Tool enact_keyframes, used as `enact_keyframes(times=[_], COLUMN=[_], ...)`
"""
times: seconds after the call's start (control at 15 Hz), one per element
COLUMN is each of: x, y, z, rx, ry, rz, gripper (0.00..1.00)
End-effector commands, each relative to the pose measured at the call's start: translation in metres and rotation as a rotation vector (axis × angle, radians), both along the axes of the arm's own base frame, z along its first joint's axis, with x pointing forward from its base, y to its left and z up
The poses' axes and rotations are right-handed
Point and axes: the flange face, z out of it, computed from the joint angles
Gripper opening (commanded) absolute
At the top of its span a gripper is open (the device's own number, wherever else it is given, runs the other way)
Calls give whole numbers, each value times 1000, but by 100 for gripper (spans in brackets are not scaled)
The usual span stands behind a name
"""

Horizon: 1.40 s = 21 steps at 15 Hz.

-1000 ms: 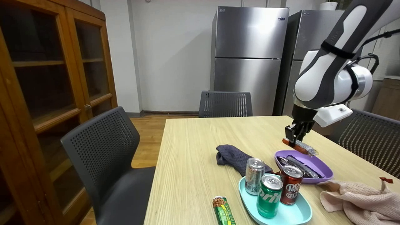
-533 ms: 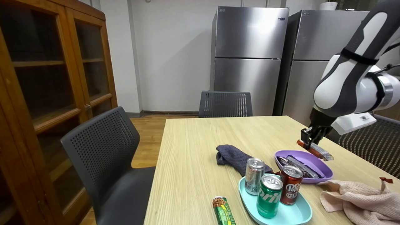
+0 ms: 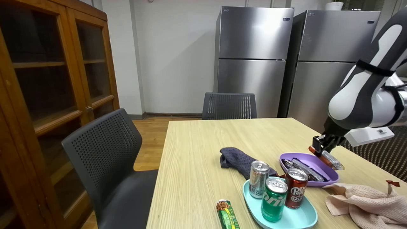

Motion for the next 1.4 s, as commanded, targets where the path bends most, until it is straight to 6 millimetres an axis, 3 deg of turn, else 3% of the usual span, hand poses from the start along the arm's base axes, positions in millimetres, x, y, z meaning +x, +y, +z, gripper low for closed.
enact_keyframes(times=[0.0, 0.67, 1.33], x=[5, 22, 21], y=[3, 9, 11], z=[-7, -18, -23], rx=[32, 37, 36], ry=[-18, -10, 8], rz=[-7, 3, -1], gripper=[17, 17, 17])
